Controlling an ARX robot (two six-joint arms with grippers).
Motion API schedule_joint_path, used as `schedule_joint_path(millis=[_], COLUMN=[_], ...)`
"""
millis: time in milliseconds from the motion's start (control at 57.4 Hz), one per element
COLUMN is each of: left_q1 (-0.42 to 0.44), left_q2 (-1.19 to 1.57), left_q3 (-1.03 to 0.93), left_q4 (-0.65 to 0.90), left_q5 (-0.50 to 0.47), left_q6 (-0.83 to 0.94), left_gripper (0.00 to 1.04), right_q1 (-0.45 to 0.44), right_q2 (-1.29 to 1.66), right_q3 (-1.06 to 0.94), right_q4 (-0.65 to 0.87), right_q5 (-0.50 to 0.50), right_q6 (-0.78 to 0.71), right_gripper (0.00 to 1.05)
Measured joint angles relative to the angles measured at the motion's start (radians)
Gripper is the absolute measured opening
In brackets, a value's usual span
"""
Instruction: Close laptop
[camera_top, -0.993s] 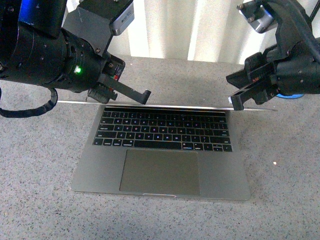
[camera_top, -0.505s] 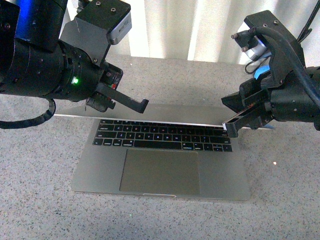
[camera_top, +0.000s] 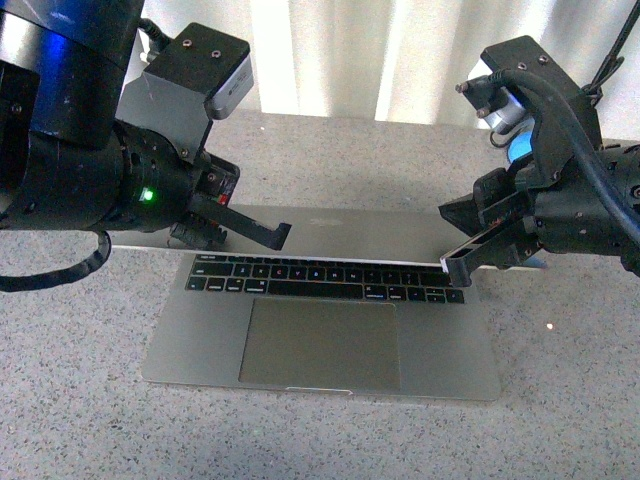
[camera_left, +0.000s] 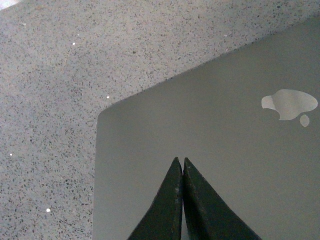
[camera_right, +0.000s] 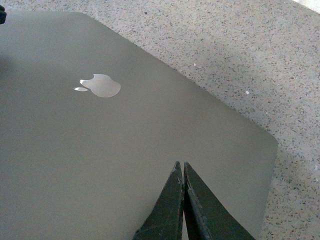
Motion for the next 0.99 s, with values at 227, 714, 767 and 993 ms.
schedule_joint_path(millis=[227, 714, 767, 993], left_q1=[0.01, 0.014, 0.013, 0.013], left_q2=[0.022, 0.045, 0.045, 0.048], left_q3=[-0.009, -0.029, -0.032, -0.044], left_q4=[0.016, 0.036, 0.04, 0.055], left_q5=[0.012, 0.024, 0.024, 0.027], left_q6=[-0.013, -0.031, -0.033, -0.05], left_gripper=[0.04, 0.04, 0.04, 0.04], right_q1=[0.0, -0.003, -0.003, -0.004], right_q2=[0.019, 0.061, 0.063, 0.071], right_q3=[-0.007, -0.037, -0.037, -0.04], right_q4=[0.015, 0.059, 0.06, 0.066], right_q5=[0.0, 0.0, 0.0, 0.0], right_q6=[0.016, 0.032, 0.032, 0.032], right_gripper=[0.01, 0.01, 0.01, 0.01])
